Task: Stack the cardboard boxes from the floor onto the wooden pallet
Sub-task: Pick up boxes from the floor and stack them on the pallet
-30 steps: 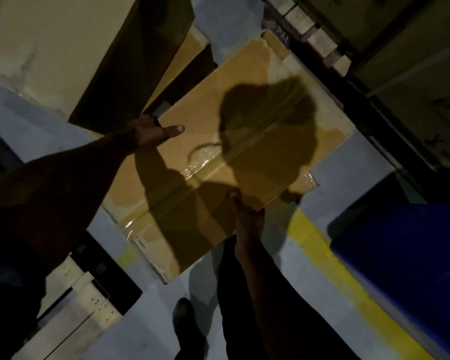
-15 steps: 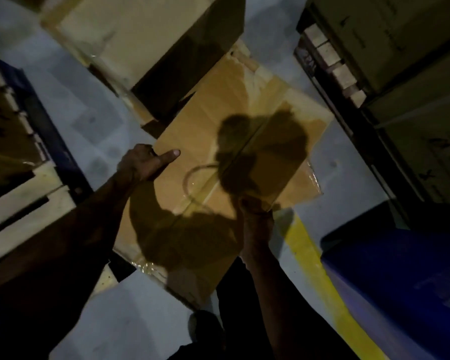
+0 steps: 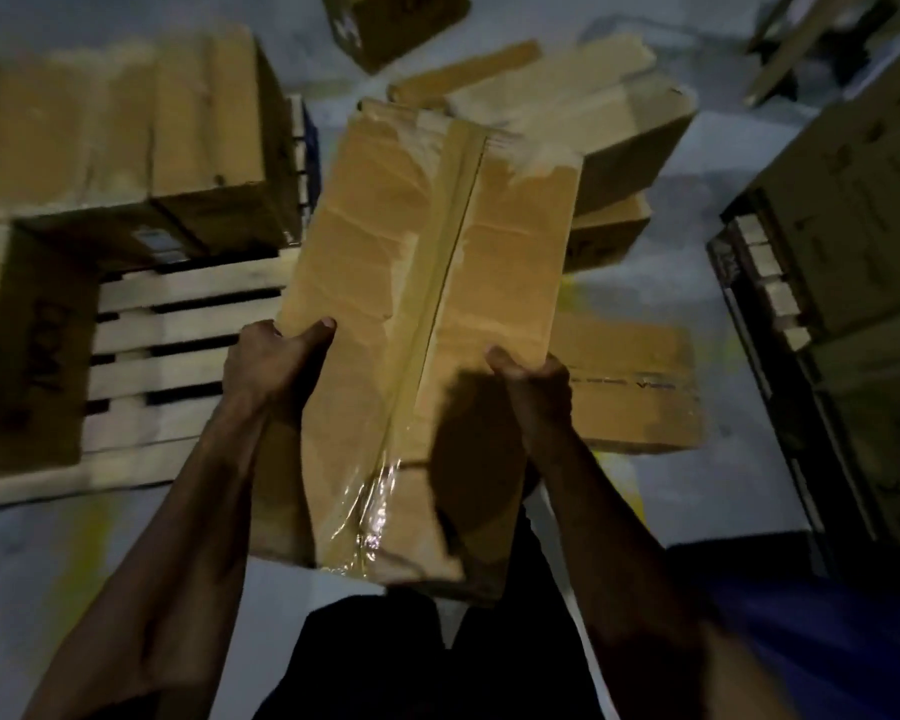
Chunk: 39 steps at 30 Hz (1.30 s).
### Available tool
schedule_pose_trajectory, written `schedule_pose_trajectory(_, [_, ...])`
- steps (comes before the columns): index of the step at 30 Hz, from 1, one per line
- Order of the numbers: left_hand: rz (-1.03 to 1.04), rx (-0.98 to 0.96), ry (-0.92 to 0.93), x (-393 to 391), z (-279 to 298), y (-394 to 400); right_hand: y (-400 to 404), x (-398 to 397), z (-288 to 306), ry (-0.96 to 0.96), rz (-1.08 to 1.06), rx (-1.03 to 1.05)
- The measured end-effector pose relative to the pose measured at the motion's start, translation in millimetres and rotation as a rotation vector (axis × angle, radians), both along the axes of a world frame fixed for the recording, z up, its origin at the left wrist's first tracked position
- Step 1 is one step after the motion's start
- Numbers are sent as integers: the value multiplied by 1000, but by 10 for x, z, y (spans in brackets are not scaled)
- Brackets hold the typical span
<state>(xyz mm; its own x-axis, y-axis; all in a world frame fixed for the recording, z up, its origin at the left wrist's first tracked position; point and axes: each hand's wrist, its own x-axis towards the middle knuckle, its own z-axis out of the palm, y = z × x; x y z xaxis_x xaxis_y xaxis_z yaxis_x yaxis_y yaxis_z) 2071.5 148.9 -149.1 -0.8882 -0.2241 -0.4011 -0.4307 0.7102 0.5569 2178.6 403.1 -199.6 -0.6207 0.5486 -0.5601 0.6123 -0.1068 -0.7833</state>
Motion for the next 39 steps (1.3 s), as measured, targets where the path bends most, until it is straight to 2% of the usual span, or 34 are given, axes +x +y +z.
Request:
schedule_pose_trajectory(2, [78,11,42,285,234,-388,-271,24,318,89,83,-2])
schedule_pose_trajectory(6, [242,90,135,846,696,-1072,-875,30,792,113,265,15])
schedule_pose_trajectory(10, [408,21,173,1262,1095,-1605,-1461,31,1149,105,381,61])
schedule_pose_trajectory(16, [588,2,179,1519,1377,-2238,-2174,-110,1528,131,551,126])
schedule_pose_trajectory(22, [729,-22,197,1339,1493,-2537,-2655,-677,1616,156,690,159])
schedule_pose_trajectory(32, [958,-82,162,477,1365,-2982,-3308,-1927,1553,167,855,167])
schedule_pose_trajectory(39, [931,-94,162,20,1291,-3420,-3756,-2374,1506,126,888,198])
